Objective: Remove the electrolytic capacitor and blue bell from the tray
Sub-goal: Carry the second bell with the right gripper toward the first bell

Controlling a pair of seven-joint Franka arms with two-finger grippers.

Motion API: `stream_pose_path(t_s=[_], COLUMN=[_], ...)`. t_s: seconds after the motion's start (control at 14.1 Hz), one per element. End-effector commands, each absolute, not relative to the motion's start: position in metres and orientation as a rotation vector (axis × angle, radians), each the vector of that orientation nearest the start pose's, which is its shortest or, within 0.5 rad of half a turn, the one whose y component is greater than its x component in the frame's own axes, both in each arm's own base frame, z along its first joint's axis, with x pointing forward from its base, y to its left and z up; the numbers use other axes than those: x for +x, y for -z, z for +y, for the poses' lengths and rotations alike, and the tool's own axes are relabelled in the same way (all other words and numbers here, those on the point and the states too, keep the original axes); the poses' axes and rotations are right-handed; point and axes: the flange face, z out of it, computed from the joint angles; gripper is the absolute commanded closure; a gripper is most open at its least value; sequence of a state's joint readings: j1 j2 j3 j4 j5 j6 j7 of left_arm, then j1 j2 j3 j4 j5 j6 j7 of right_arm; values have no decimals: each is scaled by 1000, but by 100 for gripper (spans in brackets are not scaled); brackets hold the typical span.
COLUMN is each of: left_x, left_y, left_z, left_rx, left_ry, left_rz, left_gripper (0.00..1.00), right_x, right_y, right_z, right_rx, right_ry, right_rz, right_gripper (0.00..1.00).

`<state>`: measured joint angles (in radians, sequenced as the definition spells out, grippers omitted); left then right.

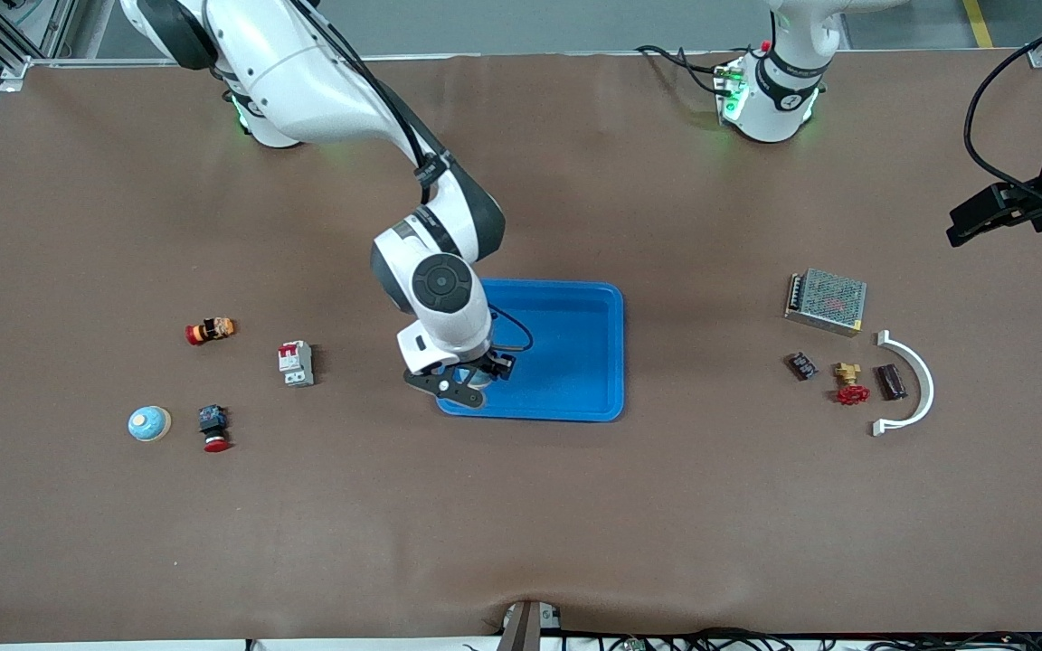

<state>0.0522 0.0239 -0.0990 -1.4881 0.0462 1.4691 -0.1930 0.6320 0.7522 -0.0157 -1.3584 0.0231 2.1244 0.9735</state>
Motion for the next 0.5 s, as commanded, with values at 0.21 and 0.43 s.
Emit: stream_pose_path(t_s=[0.21,0.43], left_x=[539,536], left_y=[-641,-648], left_z=[-31,-28], left_rx=[-3099,-3100], left_ry=[-77,-61], left_rz=[-182,-187], left_gripper=[0,0], right_x=[633,650], right_y=[-332,-358], right_z=[344,287], right_rx=[-3123,-3145], right_ry=[-82,-132], right_rz=[426,300], right_gripper=[46,46])
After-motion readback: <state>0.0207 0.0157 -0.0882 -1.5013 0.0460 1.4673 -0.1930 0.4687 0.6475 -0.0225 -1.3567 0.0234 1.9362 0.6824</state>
